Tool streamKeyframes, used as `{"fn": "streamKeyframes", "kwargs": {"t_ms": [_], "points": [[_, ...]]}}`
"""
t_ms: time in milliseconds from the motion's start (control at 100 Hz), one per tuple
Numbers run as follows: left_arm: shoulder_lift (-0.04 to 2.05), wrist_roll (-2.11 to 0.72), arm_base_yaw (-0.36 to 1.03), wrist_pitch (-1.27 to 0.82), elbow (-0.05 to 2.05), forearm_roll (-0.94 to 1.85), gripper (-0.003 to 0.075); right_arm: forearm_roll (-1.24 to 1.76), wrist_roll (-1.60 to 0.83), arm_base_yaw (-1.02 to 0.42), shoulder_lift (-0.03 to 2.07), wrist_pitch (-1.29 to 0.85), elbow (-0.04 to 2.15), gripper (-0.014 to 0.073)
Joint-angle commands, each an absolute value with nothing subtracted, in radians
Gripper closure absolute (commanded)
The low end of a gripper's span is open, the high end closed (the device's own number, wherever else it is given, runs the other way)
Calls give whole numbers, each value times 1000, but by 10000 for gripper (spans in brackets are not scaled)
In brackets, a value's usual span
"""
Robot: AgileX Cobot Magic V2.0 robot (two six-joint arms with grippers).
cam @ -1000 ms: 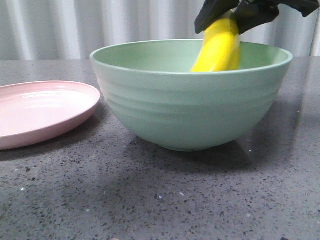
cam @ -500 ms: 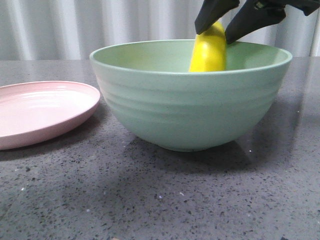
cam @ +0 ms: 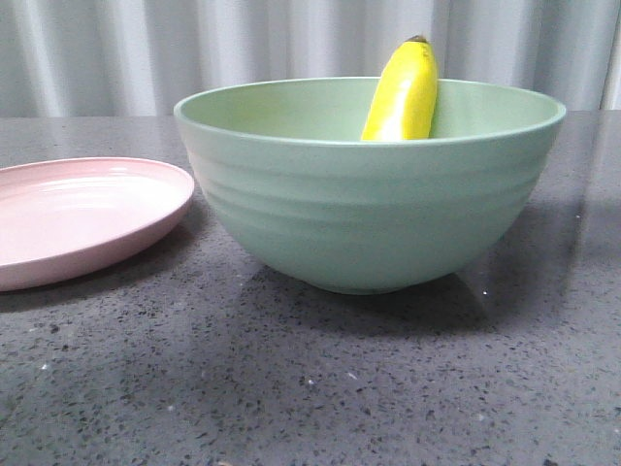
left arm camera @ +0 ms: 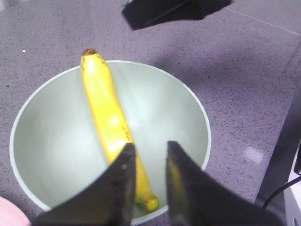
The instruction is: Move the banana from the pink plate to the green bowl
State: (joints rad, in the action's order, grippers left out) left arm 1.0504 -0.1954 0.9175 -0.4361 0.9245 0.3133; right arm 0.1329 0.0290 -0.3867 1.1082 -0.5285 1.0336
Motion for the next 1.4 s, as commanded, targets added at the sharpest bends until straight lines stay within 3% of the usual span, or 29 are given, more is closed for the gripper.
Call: {"fn": "streamKeyframes", "kwargs": {"t_ms": [0,350,610,860,1110,1390], "points": [[1029,-195,923,-361,960,328,741,114,19,-386,1032,-480,1036,641],[972,-195,923,-251,902,326,741,46,19,-386,766,-361,845,665],[802,-195,923,-59,688,306,741,-48,19,-386,536,-192,624,665],[576,-195,923,-38,459,304,741,-78,19,-386,337,-87,404,665],[371,-195,923,-34,298,287,741,-80,19,-386,189,-56,309,665],[245,-195,923,-42,268,287,741,-80,19,-386,150,-96,303,665]]}}
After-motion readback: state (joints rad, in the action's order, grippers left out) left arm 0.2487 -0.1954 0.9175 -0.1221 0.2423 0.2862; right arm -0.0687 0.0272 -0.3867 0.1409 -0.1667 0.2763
